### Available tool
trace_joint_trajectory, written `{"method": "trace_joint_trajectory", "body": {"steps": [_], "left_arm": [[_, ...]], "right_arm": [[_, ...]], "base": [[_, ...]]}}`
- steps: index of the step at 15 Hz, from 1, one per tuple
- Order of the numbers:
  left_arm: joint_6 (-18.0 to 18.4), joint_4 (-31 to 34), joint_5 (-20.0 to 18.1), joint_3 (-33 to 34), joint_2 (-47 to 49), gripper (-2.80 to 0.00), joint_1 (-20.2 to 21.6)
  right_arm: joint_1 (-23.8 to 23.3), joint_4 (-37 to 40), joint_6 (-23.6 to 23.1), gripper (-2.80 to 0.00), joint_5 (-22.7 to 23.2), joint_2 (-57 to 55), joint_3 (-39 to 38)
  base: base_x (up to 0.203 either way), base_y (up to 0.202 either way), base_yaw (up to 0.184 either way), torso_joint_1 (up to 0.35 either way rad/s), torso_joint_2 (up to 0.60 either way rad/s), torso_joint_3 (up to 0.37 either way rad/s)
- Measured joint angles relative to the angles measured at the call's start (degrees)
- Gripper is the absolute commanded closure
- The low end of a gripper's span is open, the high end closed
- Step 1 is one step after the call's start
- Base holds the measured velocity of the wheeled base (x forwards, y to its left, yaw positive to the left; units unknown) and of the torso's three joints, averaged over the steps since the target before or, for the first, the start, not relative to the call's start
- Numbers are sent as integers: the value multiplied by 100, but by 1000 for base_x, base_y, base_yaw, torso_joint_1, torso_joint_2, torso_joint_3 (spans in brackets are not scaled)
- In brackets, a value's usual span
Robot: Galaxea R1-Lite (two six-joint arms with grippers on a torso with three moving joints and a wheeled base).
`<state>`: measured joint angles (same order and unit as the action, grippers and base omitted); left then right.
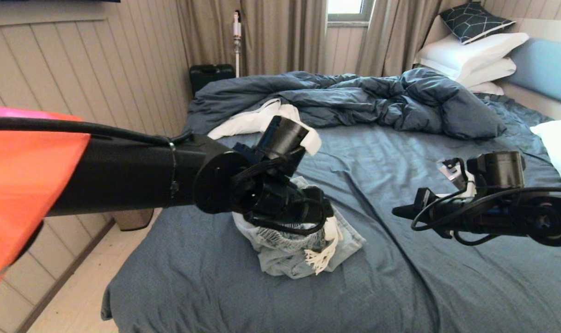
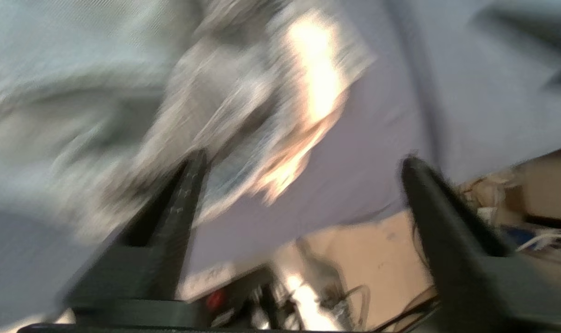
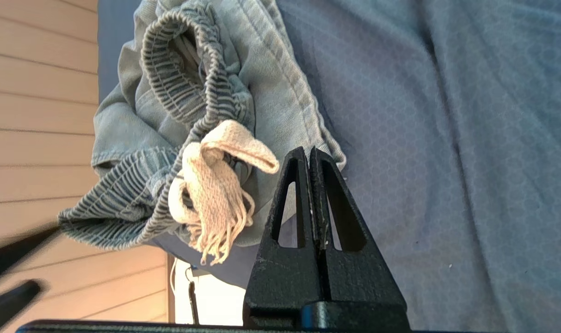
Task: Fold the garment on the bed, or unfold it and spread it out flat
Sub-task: Fold the blue shorts
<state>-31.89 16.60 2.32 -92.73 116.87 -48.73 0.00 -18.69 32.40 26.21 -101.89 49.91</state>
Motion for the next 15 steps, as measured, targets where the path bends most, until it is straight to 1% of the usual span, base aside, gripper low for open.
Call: {"method": "trace_joint_trajectory", "body": {"steps": [4,6,8,11,15], "left_arm": [[-5,-886,43,2176,-852,0,153],[9,-1250,32,2855,-1225,0,200],[0,-1375,-34,3184,-1376,0,223],[-4,-1630,-41,3306,-1150,0,222],[24,-2616,-18,3194,-262,0,244]], "right_arm": [[7,0,-2,0,0,16,-35],[18,1,-5,0,-4,14,-38],[16,0,-5,0,-6,4,-40],[4,1,-5,0,-9,-12,-41],[-16,0,0,0,-9,-32,-29]], "base": [[0,0,0,0,0,0],[0,0,0,0,0,0],[0,0,0,0,0,0],[0,0,0,0,0,0],[0,0,0,0,0,0]]}}
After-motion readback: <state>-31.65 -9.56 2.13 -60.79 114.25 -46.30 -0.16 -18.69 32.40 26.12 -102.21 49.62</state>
